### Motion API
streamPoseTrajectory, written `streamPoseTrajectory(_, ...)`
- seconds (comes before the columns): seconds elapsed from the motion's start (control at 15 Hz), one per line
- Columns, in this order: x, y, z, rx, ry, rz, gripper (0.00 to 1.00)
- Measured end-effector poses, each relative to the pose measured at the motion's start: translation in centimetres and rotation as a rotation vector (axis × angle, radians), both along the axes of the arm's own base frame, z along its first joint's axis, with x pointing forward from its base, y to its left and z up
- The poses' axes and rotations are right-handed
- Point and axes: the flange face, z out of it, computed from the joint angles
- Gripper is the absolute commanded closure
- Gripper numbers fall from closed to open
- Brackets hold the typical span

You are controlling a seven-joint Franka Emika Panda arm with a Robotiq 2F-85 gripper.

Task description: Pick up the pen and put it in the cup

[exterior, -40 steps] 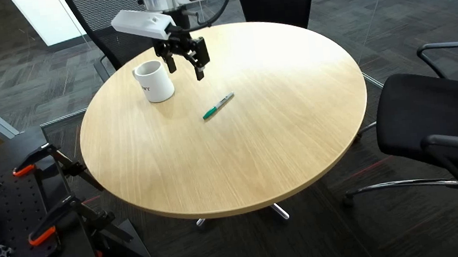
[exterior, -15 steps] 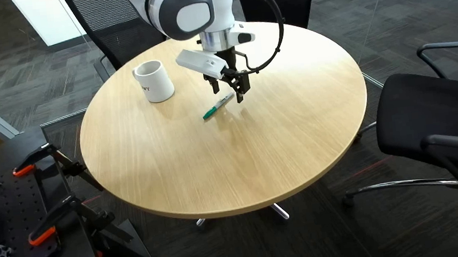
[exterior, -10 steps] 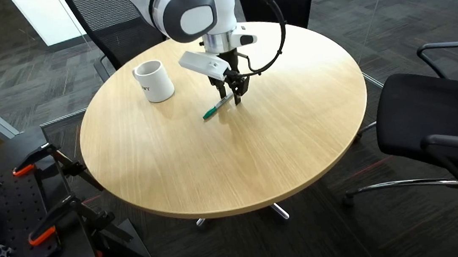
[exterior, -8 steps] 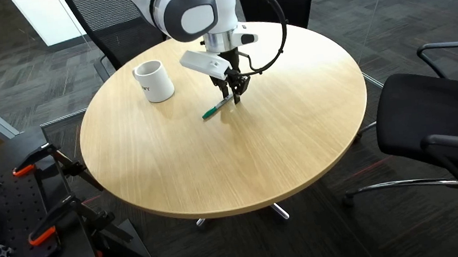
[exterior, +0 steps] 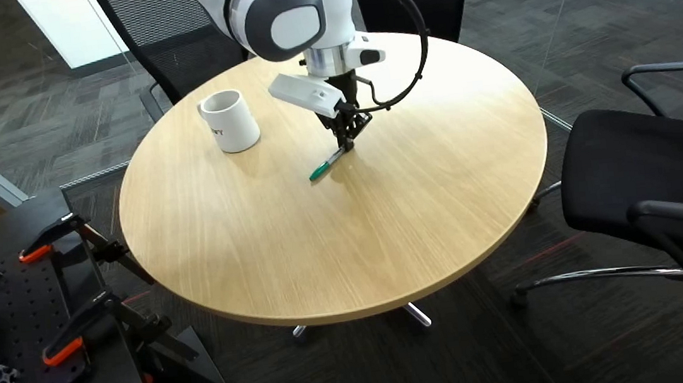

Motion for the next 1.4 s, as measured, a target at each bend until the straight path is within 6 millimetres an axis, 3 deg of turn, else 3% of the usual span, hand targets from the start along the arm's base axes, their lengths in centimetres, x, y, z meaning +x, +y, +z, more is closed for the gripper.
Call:
streamPoseTrajectory(0.33, 0.5, 1.4, 2.0, 0.012, -0.025, -0.004, 0.97)
streamPoseTrajectory(0.73, 0.9, 2.7, 9.6, 0.012, -0.078, 0.017, 0.97)
streamPoseTrajectory(1.2, -0.6, 5.2, 17.9, 0.004, -0.014, -0.002, 0.97)
streamPoseTrajectory(1.4, -1.5, 6.2, 20.4, 0.003, -0.022, 0.029, 0.97)
